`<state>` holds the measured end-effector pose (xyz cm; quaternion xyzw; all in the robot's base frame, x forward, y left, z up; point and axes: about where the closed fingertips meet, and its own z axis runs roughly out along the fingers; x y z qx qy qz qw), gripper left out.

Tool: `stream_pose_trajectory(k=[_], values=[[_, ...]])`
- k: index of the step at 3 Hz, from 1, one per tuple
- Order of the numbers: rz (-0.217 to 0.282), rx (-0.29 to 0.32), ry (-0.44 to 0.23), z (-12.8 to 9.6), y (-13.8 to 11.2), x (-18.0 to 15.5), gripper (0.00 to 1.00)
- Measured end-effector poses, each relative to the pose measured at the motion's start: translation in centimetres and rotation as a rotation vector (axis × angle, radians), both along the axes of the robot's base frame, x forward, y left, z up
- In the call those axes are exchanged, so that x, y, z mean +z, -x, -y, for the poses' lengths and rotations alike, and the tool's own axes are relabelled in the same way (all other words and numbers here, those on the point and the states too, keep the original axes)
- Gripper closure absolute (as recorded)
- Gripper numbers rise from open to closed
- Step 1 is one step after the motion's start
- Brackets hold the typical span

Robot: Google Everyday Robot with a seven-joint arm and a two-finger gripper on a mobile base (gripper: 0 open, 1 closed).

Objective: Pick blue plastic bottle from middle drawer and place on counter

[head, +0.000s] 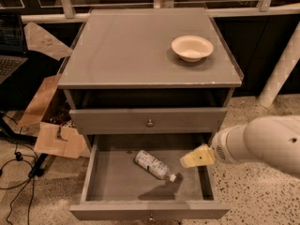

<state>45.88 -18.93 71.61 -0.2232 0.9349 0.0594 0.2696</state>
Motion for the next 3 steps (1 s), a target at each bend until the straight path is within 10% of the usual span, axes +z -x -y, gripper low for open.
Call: stream_pose_trajectory(k=[3], values=[[-0.082,-0.029,-0.096,-0.6,-3.6,-11.3,0.00]])
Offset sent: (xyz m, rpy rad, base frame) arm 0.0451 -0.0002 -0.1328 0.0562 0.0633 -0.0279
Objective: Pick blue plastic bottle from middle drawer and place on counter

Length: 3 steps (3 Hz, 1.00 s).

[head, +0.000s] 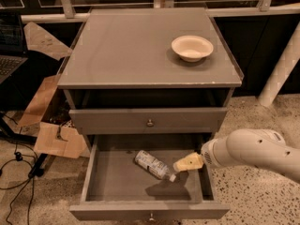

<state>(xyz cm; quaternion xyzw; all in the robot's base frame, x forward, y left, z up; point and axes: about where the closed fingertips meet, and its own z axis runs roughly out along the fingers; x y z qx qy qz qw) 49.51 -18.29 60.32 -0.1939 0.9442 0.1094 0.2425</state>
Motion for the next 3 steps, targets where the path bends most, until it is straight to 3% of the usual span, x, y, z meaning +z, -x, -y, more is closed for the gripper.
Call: stream_pose_trajectory(k=[1,2,3], values=[[-0.069,0.065,-0.116,-0.83,-0.26,-2.37,0.00],[-0.070,0.135,-0.105,-0.94,-0.19,-3.04,0.00],[-0.069,0.134,-0.104,-0.94,-0.19,-3.01,0.00]])
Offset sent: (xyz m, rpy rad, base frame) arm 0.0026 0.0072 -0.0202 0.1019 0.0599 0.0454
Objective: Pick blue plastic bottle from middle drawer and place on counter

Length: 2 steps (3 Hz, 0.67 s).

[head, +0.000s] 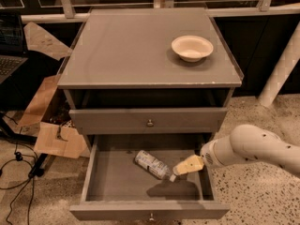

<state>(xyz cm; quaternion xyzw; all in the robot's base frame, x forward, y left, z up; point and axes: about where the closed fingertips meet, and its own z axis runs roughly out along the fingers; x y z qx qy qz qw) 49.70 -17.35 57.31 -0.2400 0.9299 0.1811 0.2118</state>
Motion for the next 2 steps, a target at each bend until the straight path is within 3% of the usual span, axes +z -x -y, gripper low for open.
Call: stream_pose_trajectory(k=[2], values=[[-0.018,-0.030,-0.127,-0.8,-1.0,-4.5,0.00]])
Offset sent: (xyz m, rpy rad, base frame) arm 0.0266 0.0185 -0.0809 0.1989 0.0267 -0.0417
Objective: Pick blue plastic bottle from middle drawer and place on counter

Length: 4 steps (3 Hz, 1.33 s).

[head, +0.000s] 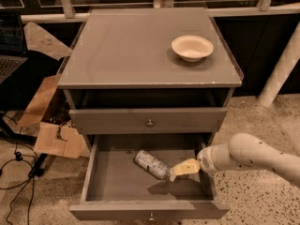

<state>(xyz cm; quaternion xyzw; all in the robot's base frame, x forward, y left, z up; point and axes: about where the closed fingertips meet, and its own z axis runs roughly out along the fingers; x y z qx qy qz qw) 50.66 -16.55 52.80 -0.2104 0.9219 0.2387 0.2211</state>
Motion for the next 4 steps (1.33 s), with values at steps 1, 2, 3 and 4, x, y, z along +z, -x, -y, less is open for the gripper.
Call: stream_pose_trajectory(k=[1,2,3,4], values=[[-0.017,0.037,-0.040,-3.2,-2.6,-4.1,0.00],[-0.018,0.039,-0.042,-3.3,-2.7,-4.3,0.00],[-0.018,0.011,-0.031,-3.1,-2.2,-4.3,0.00],[-0.001,-0.018,-0.034,-2.9,-2.0,-6.2,0.00]])
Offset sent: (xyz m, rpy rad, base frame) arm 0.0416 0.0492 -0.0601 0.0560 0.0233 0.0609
